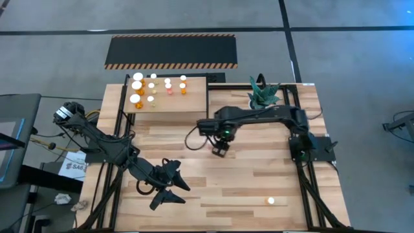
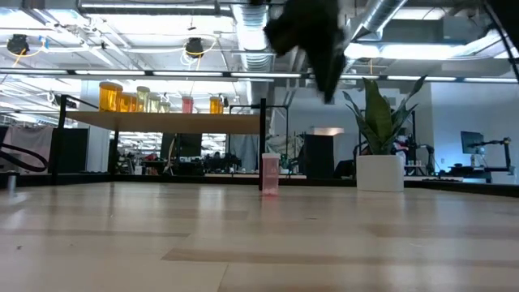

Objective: Pick and place medicine bottles onto shelf by color
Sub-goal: Move the small orange pill bottle to the center of the table

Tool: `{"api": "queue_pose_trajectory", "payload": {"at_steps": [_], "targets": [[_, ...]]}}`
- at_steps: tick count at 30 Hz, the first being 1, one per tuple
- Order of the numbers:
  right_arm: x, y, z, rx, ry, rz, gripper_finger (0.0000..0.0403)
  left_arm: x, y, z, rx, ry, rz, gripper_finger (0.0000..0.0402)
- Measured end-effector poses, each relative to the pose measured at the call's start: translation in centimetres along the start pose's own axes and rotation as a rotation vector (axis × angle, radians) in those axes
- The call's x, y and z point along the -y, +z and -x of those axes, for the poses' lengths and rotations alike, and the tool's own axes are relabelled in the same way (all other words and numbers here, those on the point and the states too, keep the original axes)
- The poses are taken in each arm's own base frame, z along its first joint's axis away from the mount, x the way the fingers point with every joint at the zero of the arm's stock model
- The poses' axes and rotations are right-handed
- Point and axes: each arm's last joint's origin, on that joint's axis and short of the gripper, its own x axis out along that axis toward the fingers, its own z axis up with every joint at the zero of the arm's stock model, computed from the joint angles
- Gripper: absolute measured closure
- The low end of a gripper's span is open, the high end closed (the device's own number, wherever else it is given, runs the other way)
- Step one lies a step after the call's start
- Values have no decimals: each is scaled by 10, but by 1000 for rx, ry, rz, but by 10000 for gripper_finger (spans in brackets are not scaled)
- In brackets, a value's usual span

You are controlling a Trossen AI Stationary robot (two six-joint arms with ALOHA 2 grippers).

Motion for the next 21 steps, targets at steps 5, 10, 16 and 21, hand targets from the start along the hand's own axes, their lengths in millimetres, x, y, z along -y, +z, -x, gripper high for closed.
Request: {"api": "queue_pose_trajectory", "payload": {"at_steps": [5, 10, 16, 21], "targets": [[-16, -50, 46, 49, -26, 79, 163, 1, -2, 0, -8, 1, -10, 164], [-42, -115, 66, 94, -10, 44, 163, 1, -2, 0, -13, 8, -15, 164], [-72, -201, 46, 2, -19, -173, 163, -3, -1, 0, -14, 26, -34, 164], [-102, -251, 16, -137, 11, -365, 163, -8, 3, -1, -4, 35, -52, 164]]}}
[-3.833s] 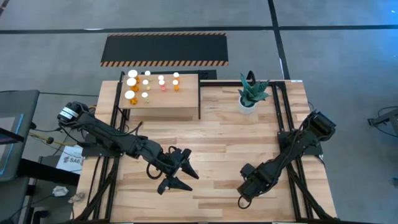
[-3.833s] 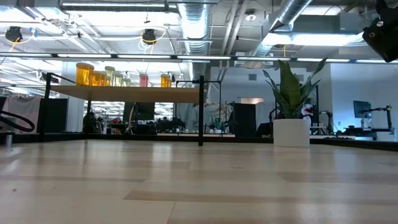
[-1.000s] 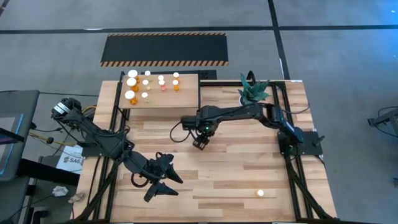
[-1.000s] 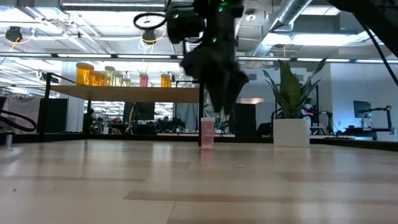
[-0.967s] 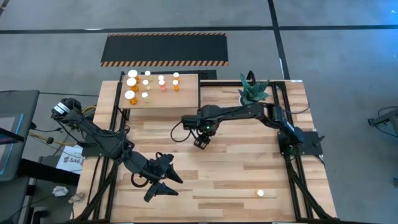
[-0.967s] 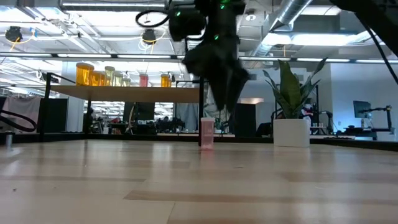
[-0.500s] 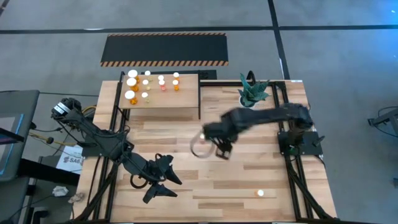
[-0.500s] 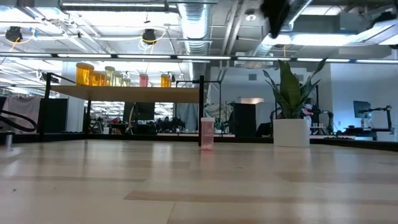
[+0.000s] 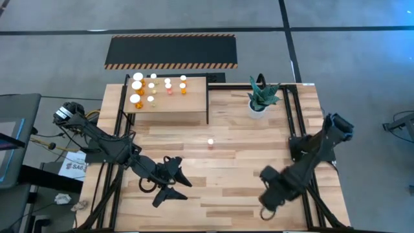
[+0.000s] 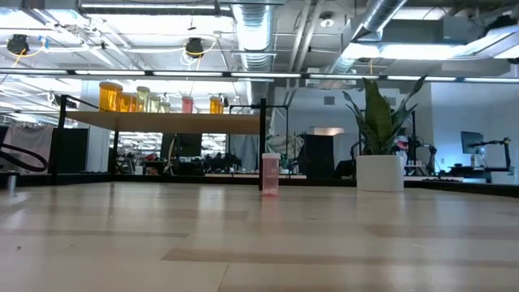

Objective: Pick and place medicine bottles onto shelf by color
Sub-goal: Move the small orange pill bottle to the center of the table

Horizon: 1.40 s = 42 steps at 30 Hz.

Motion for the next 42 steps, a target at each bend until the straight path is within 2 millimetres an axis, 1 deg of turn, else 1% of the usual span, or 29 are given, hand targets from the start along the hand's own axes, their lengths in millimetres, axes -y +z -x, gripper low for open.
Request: {"api": "queue_pose_trajectory", "payload": {"at_steps": [2, 5, 8, 18, 24, 27, 29, 35, 42], "targets": [[-8, -11, -14, -3, 39, -52, 163, 0, 0, 0, -2, -4, -10, 164], [-15, -20, -28, -19, 101, -108, 163, 0, 0, 0, -2, -4, -23, 164], [-16, -18, -42, -25, 118, -171, 163, 0, 0, 0, -2, -5, -29, 164], [-14, -6, -76, -24, 140, -199, 163, 6, -4, -1, -14, -25, -37, 164], [-11, -5, -85, -3, 135, -223, 163, 7, -7, -1, -26, -25, -40, 164], [-13, -4, -92, -9, 169, -232, 163, 7, -7, -1, -27, -24, -40, 164], [-14, -4, -93, -11, 185, -231, 163, 7, -7, -1, -26, -24, -41, 164], [-15, -6, -101, -12, 145, -223, 163, 7, -7, -1, -25, -15, -42, 164], [-25, -4, -124, -25, 88, -205, 164, 6, -6, -1, -15, 2, -47, 164]]}}
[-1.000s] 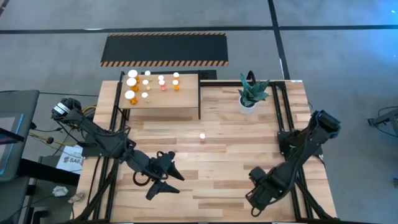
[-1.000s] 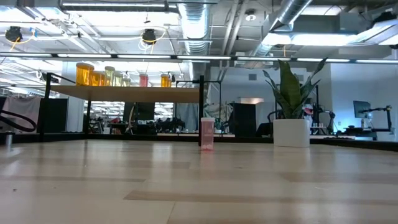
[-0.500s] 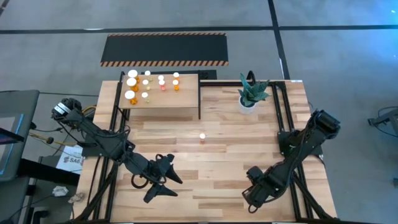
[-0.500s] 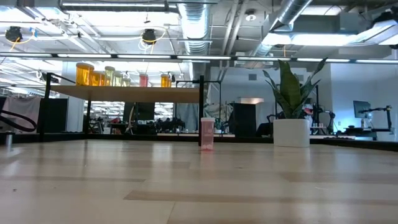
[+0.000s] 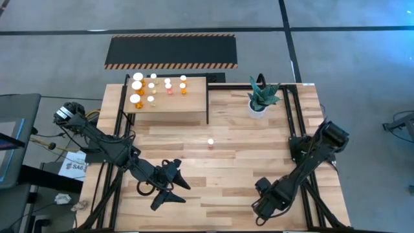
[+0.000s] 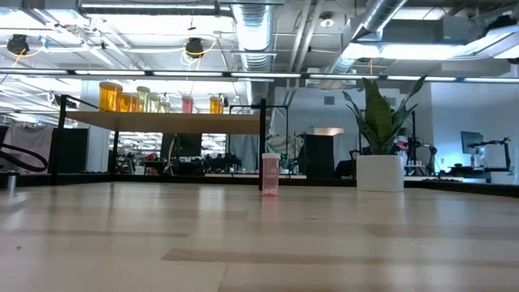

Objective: Pick and place medicine bottles onto shelf by color
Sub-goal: Move the small orange pill bottle to the center of the table

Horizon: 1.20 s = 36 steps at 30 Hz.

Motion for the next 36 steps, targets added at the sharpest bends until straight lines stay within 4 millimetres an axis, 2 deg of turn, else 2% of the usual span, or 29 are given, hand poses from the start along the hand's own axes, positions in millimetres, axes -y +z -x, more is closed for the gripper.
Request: {"api": "queue_pose_trajectory", "payload": {"at_steps": [4, 14, 17, 20, 24, 27, 32, 36], "targets": [[-4, -2, -5, -8, -3, 11, 182, 0, 0, 0, 0, 0, 0, 164], [-4, -4, -4, -42, 4, 29, 284, 0, 0, 0, 0, 0, 1, 164], [-8, -1, 2, -55, 10, 46, 294, 0, 0, 0, -1, 0, 1, 164], [-16, 8, 14, -53, 24, 74, 284, 0, 0, 0, -2, 1, 1, 164], [-26, 32, 35, -15, 40, 128, 259, 2, -1, 0, -5, -6, 0, 164], [-35, 57, 53, 49, 78, 176, 261, 5, -3, 1, -12, -18, 0, 164], [-46, 112, 80, 148, 163, 229, 282, 11, -7, 2, -24, -35, -7, 164], [-47, 156, 97, 244, 228, 247, 277, 13, -10, 2, -43, -39, -13, 164]]}}
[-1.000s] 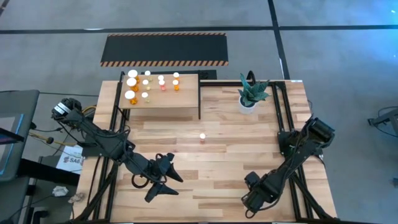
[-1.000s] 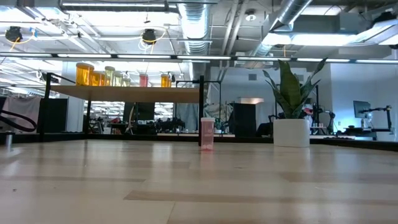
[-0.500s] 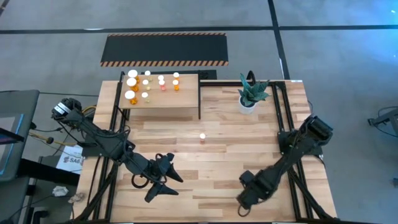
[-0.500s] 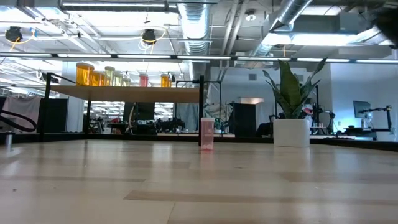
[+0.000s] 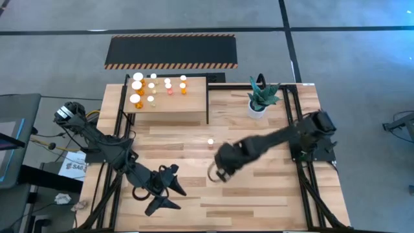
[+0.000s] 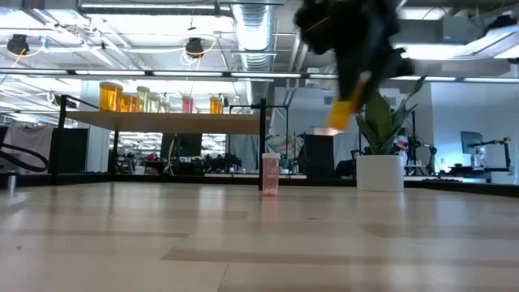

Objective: Pick and place medicine bottles onto shelf by color
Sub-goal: Move the small orange pill bottle to the center of the table

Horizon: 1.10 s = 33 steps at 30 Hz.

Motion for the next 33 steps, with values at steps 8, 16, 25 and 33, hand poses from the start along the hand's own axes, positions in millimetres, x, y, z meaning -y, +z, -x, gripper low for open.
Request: {"api": "queue_pose_trajectory", "payload": {"at_steps": [8, 16, 25, 33], "targets": [[33, 60, 7, 101, -28, -6, 259, 2, -3, 0, -22, 0, -7, 164], [54, 89, -22, 61, -111, 38, 263, -11, 9, 10, 25, 72, -2, 164], [59, 89, -50, -61, -237, 188, 269, -21, 19, 24, 72, 161, 24, 164], [61, 96, -50, -32, -216, 217, 266, -28, 22, 24, 89, 205, 31, 164]]}}
